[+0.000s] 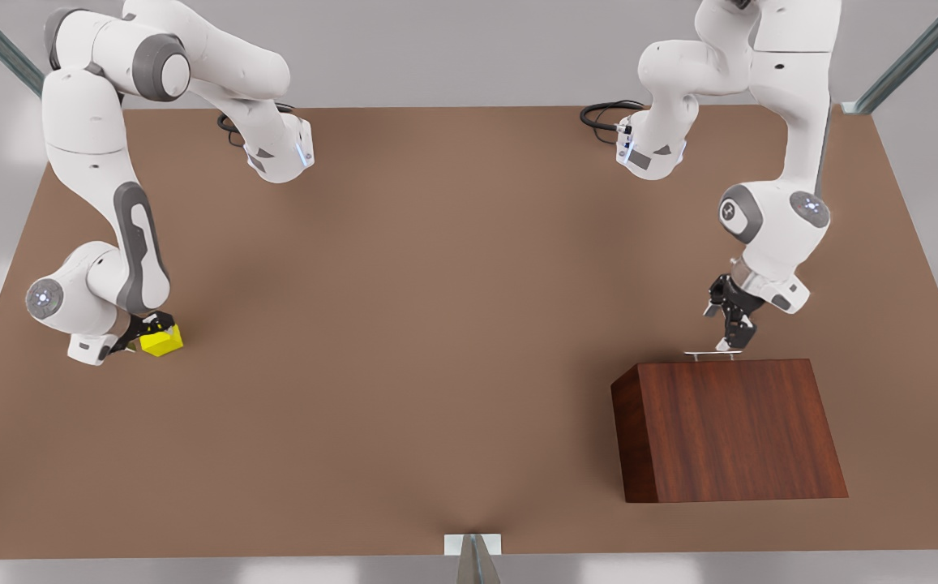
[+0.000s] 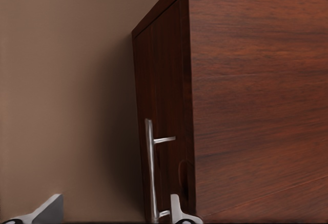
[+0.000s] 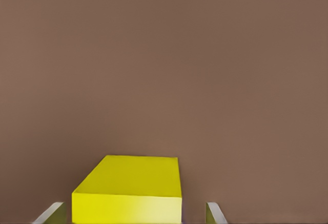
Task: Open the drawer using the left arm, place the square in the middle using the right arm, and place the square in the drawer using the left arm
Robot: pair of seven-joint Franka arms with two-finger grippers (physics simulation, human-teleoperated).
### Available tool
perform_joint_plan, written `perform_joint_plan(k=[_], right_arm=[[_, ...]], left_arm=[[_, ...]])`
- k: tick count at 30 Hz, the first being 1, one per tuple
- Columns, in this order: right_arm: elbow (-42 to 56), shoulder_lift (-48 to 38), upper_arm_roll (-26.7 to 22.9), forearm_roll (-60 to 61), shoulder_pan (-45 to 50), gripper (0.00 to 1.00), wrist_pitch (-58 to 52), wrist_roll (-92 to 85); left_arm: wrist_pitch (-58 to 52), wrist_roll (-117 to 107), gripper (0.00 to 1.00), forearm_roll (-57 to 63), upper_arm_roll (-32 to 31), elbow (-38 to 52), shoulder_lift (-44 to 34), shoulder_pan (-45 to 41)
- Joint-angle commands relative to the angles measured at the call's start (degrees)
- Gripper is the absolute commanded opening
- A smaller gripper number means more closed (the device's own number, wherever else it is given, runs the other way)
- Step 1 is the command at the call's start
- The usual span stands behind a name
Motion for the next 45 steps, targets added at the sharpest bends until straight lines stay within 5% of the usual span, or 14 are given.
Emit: perform_joint_plan(k=[1,12,14,17,26,33,40,41,45], right_arm=[[-0.1,0.2,0.0,0.0,0.0,1.0,0.5,-0.1],[-1.7,2.6,-0.3,2.1,-0.2,0.93,1.6,-1.5],[-1.7,2.5,-0.5,2.1,0.2,0.72,1.8,-1.7],[-1.8,2.3,-0.6,2.2,0.3,0.6,1.4,-1.1],[-1.8,-1.5,-0.4,2.0,0.6,0.6,-1.0,-1.0],[0.4,-6.0,-0.4,4.1,19.2,0.6,-4.8,25.7],[13.4,4.2,1.6,12.4,35.8,0.6,-4.2,47.0],[17.8,6.4,4.8,12.4,35.9,0.6,-4.2,54.7],[26.4,13.2,5.3,12.4,45.9,0.6,-4.0,80.5]], left_arm=[[0.0,0.0,1.0,-0.3,0.0,0.1,0.2,0.2],[2.4,0.0,1.0,-0.8,0.0,0.3,3.2,0.4],[2.9,0.0,1.0,-1.5,0.0,0.3,3.4,0.4],[3.4,0.0,1.0,-2.2,0.0,0.4,4.3,0.4],[3.3,0.0,1.0,-2.2,0.0,0.2,5.6,0.6],[-0.7,0.0,1.0,-2.2,0.5,0.0,4.2,0.6],[-1.9,0.2,1.0,-2.1,1.0,-1.9,2.3,0.5],[-2.0,0.2,1.0,-2.1,1.1,-2.6,1.8,0.5],[-2.7,0.1,1.0,-2.1,1.5,-3.7,0.7,0.4]])
